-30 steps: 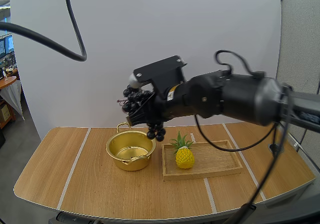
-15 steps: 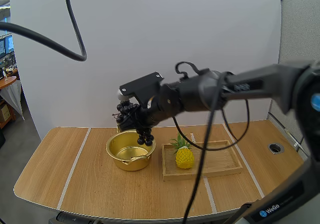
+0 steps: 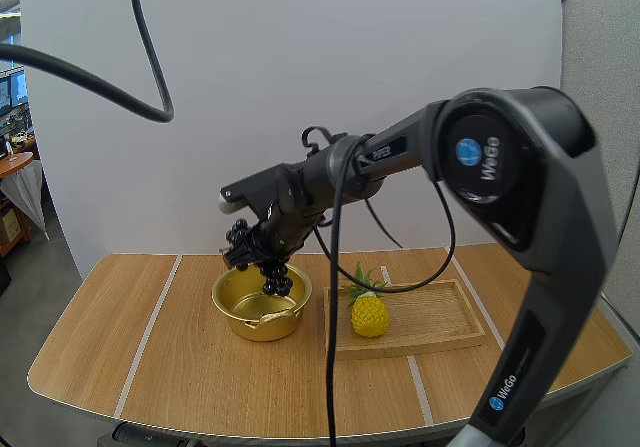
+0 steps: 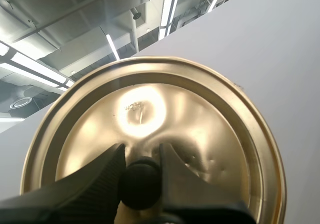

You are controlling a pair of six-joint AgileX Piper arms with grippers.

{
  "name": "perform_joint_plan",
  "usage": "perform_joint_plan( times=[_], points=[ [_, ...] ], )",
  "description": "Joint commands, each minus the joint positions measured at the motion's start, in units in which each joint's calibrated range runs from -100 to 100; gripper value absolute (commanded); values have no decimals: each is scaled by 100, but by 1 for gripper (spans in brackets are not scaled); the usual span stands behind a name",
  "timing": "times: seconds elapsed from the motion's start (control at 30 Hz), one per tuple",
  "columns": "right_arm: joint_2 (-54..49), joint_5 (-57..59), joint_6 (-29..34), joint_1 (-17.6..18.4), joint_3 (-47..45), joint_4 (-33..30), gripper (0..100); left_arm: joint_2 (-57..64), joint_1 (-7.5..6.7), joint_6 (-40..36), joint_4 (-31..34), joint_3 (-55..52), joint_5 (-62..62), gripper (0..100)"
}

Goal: Open the pot, put the grape inside, and close it

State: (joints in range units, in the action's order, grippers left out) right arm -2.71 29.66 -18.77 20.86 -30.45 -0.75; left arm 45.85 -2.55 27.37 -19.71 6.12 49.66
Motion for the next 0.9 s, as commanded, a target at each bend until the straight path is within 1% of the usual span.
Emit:
perform_joint_plan(
  times=[0.0,0.47,0.87],
  points=[
    [310,-1,-29,4,54,6,0,19,-7,-49,32,41,-198,0],
    [987,-85,-29,4,54,6,0,19,-7,-49,32,41,-198,0],
    [1034,640,-29,4,54,-16,0,19,-7,-49,32,41,-198,0]
  ],
)
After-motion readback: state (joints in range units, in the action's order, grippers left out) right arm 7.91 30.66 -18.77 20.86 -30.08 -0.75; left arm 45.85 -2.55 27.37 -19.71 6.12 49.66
